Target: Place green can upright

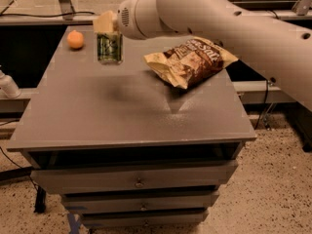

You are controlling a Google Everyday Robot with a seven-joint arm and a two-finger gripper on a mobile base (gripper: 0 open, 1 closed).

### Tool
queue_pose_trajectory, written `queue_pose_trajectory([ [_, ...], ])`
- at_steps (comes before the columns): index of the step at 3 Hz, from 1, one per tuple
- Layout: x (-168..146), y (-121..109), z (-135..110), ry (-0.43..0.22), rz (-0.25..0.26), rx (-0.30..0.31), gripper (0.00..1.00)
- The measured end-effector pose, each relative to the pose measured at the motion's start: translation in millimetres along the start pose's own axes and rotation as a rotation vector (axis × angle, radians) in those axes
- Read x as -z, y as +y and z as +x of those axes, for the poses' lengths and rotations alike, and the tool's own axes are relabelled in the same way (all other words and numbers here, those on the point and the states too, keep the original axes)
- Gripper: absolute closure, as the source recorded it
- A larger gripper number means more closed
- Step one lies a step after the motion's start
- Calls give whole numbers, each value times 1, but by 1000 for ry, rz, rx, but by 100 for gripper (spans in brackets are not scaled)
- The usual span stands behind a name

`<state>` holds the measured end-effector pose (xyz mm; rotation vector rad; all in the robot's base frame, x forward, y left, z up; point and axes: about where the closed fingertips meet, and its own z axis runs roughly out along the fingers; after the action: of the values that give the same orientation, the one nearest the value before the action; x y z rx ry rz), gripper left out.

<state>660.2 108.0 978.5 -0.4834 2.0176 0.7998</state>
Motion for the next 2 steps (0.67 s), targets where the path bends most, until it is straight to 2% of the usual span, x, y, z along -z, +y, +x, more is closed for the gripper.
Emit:
queue_pose_trajectory([
  [1, -1, 5, -25, -93, -8, 33, 100],
  [2, 12, 7, -17, -112, -9, 36, 100],
])
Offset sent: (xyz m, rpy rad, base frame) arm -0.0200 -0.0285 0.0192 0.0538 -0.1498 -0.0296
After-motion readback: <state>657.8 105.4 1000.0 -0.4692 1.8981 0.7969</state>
